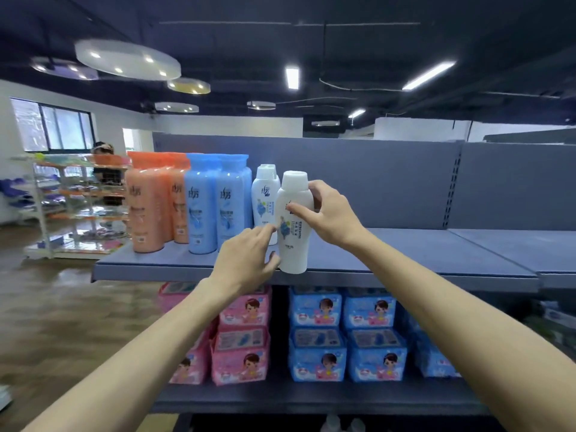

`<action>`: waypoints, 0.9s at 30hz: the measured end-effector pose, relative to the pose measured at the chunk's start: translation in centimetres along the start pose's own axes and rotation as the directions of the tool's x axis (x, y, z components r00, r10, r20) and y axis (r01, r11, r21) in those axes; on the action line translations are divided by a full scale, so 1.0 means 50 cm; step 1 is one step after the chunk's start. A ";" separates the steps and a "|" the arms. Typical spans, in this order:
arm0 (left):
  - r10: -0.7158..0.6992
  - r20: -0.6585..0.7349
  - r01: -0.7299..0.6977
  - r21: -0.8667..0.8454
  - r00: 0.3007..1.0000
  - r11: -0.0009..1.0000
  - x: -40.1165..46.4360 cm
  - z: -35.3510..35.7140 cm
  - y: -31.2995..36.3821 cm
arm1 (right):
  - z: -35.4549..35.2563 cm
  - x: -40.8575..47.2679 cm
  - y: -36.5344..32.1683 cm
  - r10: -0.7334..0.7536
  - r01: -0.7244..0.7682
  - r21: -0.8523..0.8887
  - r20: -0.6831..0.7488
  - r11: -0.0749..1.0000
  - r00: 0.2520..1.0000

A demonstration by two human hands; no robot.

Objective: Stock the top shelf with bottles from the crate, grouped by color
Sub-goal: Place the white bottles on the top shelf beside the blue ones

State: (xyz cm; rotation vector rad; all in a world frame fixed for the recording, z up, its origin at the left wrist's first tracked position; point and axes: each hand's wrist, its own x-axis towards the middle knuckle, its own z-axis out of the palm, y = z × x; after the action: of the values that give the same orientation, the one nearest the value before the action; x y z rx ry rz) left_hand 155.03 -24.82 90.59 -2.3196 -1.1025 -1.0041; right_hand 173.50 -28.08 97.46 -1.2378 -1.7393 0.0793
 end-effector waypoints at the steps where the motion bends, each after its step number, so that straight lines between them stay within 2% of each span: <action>1: -0.024 0.006 0.024 -0.023 1.000 0.999 -0.001 0.001 -0.001 | 0.010 -0.002 0.004 0.034 -0.034 0.011 -0.019 0.999 0.999; 6: -0.029 0.037 0.029 -0.014 0.999 0.999 -0.005 0.006 -0.008 | 0.045 -0.026 0.047 0.177 -0.163 -0.110 0.134 0.980 0.975; 9: -0.022 0.067 0.021 0.012 0.998 1.000 -0.002 0.007 -0.020 | 0.066 -0.032 0.066 0.215 -0.192 -0.145 0.162 0.971 0.963; 13: -0.032 0.107 0.026 0.054 0.994 0.998 0.002 0.016 -0.041 | 0.101 -0.027 0.073 0.268 -0.264 -0.045 0.128 0.963 0.955; 22: -0.142 0.086 0.136 0.069 0.986 0.988 0.036 0.045 -0.084 | 0.214 0.011 0.104 0.355 -0.354 -0.012 0.044 0.935 0.934; 25: -0.132 0.038 0.128 0.092 0.991 0.987 0.042 0.061 -0.098 | 0.234 0.022 0.118 0.350 -0.349 -0.026 0.018 0.937 0.937; 27: -0.066 -0.046 0.071 0.112 0.997 0.991 0.042 0.072 -0.107 | 0.239 0.029 0.128 0.365 -0.365 -0.022 0.014 0.931 0.931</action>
State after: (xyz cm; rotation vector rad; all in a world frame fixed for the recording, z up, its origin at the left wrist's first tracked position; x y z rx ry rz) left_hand 153.32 -18.31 89.91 -2.1750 -1.1980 -0.9841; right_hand 169.31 -18.60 88.63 -1.5673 -1.5069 0.2938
